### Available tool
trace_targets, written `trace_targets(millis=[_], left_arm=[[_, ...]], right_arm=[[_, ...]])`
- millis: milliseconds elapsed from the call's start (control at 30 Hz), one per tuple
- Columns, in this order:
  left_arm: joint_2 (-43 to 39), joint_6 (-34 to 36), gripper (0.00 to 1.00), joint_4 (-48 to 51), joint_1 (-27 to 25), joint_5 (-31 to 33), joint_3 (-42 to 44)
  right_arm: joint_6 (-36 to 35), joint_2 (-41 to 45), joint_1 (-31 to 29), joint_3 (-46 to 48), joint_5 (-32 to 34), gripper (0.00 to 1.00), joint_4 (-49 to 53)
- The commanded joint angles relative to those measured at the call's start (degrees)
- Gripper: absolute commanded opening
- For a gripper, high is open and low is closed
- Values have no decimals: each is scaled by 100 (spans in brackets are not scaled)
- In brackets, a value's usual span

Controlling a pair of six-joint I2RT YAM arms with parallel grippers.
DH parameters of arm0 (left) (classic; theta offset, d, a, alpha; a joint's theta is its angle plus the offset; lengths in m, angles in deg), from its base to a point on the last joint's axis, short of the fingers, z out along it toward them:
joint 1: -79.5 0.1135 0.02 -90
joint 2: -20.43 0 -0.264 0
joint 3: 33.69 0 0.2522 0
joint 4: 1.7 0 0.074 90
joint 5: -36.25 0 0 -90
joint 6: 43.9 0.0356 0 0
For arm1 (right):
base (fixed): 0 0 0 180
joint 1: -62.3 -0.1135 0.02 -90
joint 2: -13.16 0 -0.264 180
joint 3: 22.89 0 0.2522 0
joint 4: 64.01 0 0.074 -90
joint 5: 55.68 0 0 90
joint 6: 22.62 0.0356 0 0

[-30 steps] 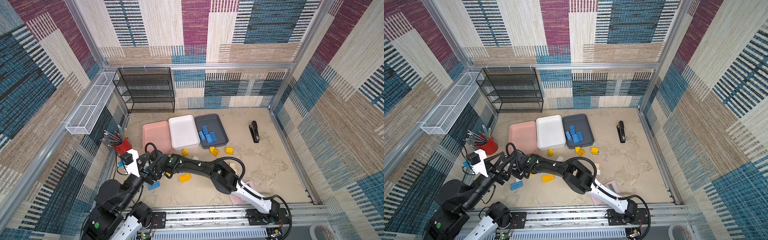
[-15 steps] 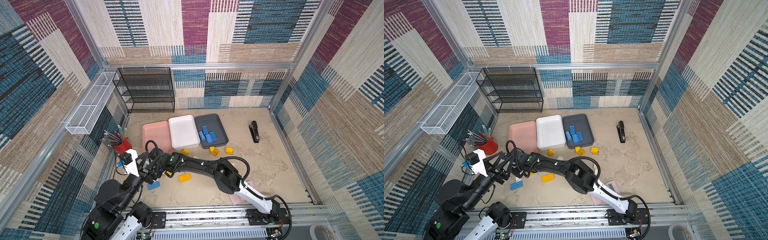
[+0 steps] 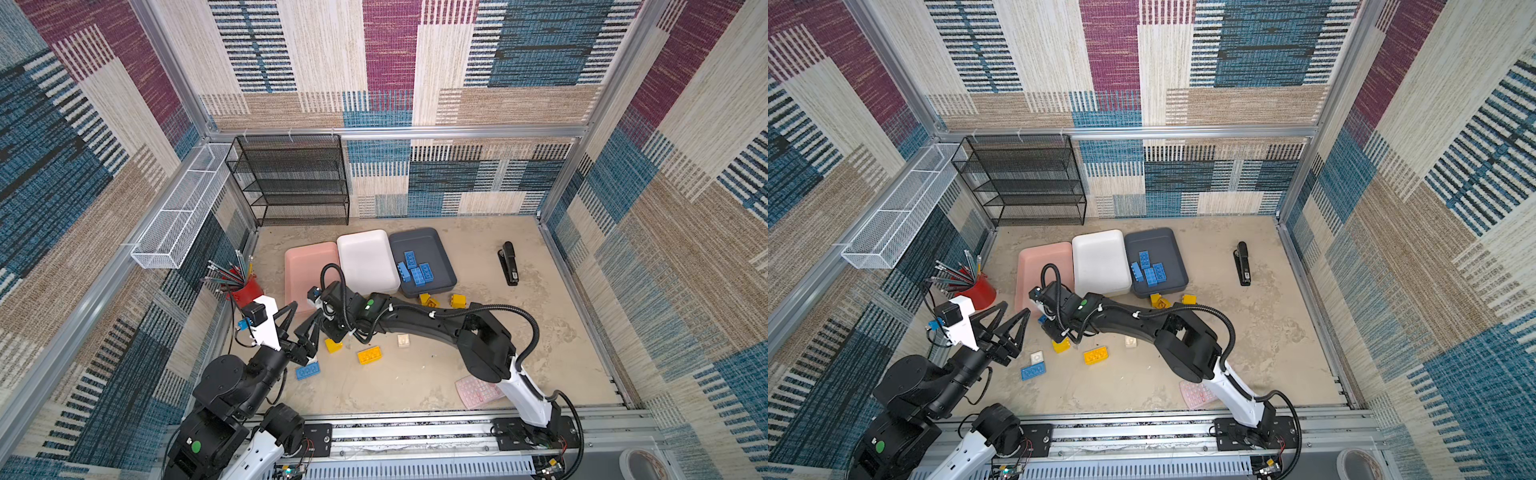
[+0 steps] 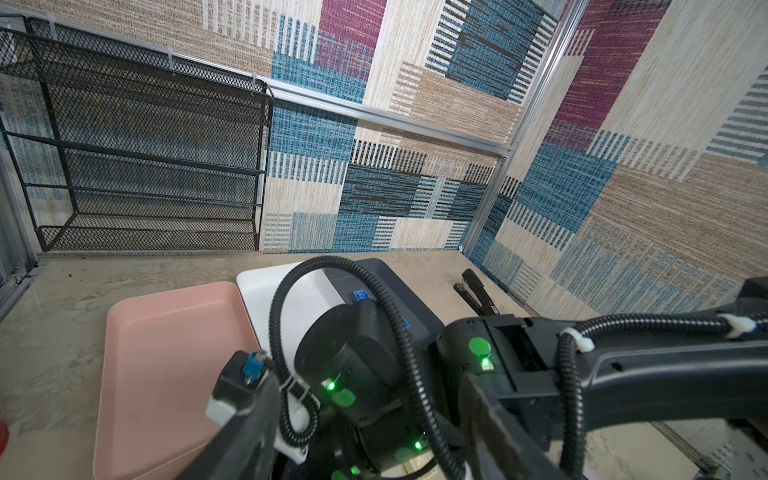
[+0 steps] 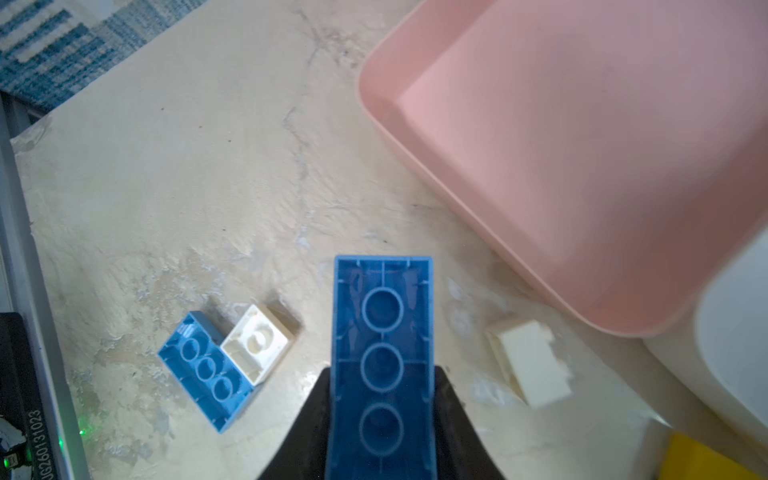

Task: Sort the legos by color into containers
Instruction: 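Lift the blue brick with the right gripper, carry it into the dark grey tray, release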

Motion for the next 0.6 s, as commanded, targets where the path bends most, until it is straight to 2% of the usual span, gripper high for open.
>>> trace_targets(millis=[0, 200, 567], left_arm=[[136, -53, 69, 68, 1, 297, -86], [692, -190, 69, 460, 7, 689, -298], [1877, -402, 69, 878, 8, 759, -530]], right_arm=[[263, 485, 238, 472, -249, 18, -556], [324, 1508, 848, 1655, -436, 18, -1070], [837, 2939, 2403, 3684, -1251, 18, -2051]])
